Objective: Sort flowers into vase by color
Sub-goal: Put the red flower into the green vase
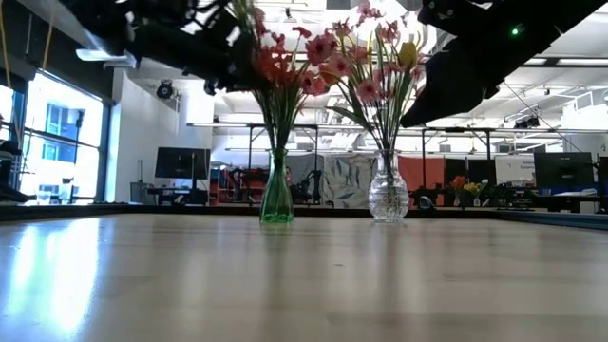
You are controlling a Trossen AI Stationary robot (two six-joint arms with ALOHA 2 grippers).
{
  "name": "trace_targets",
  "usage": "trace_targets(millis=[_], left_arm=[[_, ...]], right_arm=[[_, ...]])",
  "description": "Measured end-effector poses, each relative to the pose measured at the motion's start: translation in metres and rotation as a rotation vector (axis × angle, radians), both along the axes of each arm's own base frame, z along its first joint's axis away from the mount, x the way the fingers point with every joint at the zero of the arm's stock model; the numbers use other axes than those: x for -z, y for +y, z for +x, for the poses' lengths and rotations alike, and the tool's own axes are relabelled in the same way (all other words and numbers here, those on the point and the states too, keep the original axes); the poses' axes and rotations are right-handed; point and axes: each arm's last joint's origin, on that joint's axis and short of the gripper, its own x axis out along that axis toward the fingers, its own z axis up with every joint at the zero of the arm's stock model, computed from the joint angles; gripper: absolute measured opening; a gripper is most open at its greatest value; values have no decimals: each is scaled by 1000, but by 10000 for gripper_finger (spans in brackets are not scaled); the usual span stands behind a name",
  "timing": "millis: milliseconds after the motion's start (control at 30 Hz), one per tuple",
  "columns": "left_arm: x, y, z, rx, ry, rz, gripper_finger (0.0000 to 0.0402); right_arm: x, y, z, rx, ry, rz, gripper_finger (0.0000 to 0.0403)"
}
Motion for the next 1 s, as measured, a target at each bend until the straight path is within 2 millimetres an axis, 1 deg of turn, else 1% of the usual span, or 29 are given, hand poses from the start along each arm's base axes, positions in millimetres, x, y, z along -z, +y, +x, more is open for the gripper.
trace_targets(millis=[100,267,467,733,833,1000], left_arm=[[1,5,9,-11,72,-25,0],[3,13,22,-33,125,-89,0],[15,18,32,-44,216,-139,0],[36,19,37,-70,289,-202,2],[40,20,38,-56,295,-230,17],[40,17,34,-6,335,-262,68]], right_arm=[[1,1,0,-9,8,27,144],[1,1,0,-6,2,46,144],[0,0,2,0,-16,56,144],[2,0,3,0,-14,57,144],[2,0,3,-3,-12,55,144],[2,0,3,-2,-13,55,144]])
